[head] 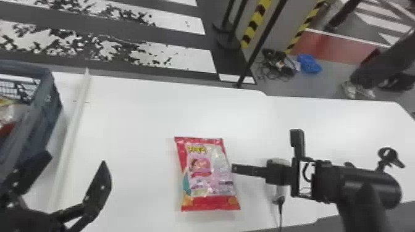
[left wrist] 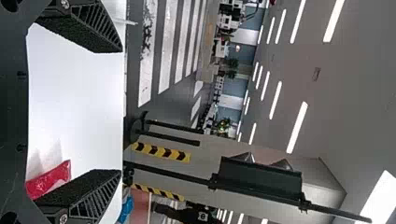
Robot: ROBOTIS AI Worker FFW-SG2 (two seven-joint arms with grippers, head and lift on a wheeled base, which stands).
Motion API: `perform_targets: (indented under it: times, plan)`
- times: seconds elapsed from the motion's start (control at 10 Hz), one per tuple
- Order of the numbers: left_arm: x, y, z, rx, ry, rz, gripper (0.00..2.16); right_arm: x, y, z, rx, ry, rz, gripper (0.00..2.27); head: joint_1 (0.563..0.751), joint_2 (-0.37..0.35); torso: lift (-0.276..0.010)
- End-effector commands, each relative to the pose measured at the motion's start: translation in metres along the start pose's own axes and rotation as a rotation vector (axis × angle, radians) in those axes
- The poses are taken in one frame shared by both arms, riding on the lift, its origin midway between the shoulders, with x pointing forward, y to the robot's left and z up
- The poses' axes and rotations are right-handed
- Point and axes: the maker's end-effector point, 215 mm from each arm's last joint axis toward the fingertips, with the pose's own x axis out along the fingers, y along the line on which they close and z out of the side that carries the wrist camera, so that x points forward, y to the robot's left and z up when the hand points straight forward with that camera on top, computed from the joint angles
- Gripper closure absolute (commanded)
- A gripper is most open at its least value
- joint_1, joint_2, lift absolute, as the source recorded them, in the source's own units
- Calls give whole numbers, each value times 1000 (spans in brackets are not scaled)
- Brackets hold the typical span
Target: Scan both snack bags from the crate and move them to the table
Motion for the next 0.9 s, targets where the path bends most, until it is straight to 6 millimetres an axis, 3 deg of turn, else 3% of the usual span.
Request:
perform_targets:
  times: [0.0,0.4,0.7,0.8]
  plan:
    - [2,-1,-3,0,10,1,70,4,-8,-8,7,10,3,63,695,-350,-87]
    - [11,1,-8,-1,31,-3,70,14,29,-41,101,115,98,63,695,-346,-87]
    - [11,2,-10,-3,33,-4,70,30,39,-48,87,151,111,63,695,-311,-87]
    - [11,2,-10,-3,34,-4,70,35,39,-46,70,146,111,188,695,-301,-87]
